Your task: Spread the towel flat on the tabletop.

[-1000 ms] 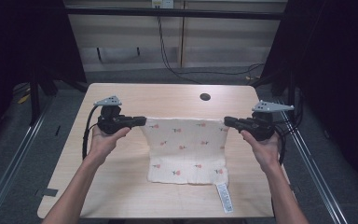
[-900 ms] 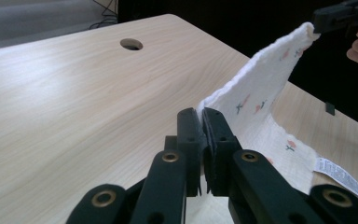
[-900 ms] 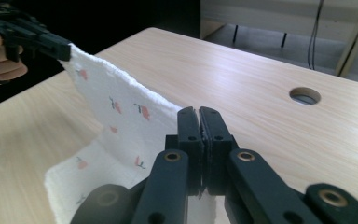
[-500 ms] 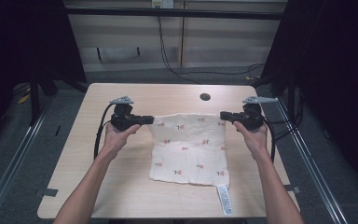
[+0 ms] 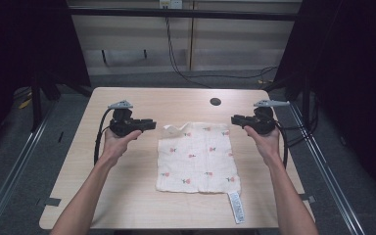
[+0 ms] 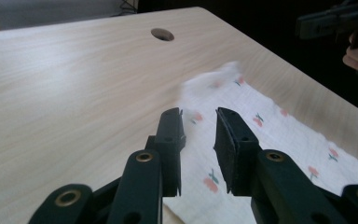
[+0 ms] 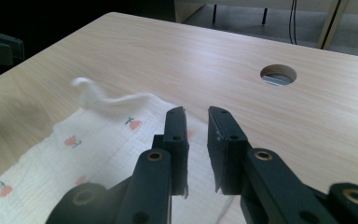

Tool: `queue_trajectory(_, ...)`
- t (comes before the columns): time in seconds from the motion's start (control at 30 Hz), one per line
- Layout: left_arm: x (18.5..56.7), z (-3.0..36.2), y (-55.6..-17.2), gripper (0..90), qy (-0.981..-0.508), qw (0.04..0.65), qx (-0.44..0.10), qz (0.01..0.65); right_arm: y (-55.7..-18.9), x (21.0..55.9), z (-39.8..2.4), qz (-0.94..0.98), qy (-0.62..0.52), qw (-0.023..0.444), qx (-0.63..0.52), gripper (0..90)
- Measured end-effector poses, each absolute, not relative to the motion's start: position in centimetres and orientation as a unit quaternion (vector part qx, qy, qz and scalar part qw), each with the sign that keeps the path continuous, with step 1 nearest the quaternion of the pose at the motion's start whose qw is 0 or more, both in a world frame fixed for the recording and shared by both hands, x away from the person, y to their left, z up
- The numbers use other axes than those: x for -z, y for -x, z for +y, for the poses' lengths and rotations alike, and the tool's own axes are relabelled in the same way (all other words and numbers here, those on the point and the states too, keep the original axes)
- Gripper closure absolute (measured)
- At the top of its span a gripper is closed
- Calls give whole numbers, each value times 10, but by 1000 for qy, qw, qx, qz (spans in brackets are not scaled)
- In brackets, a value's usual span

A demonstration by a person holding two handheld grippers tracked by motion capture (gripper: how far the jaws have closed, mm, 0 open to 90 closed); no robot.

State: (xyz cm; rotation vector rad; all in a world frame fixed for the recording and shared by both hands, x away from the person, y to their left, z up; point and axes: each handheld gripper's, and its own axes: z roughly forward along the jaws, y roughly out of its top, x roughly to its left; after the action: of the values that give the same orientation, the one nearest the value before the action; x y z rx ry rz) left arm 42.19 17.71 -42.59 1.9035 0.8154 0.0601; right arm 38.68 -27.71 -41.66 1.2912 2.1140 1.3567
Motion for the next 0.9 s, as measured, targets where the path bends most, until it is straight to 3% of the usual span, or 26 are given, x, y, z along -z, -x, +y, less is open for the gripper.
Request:
queue_trajectory(0.5, 452, 157, -355, 725, -847, 463, 17, 262, -323, 436, -262, 775, -425, 125, -450, 715)
queue_trajectory(0.9, 491, 123, -344, 751, -881, 404, 40, 244, -310, 478, -259, 798, -437, 117, -399, 661)
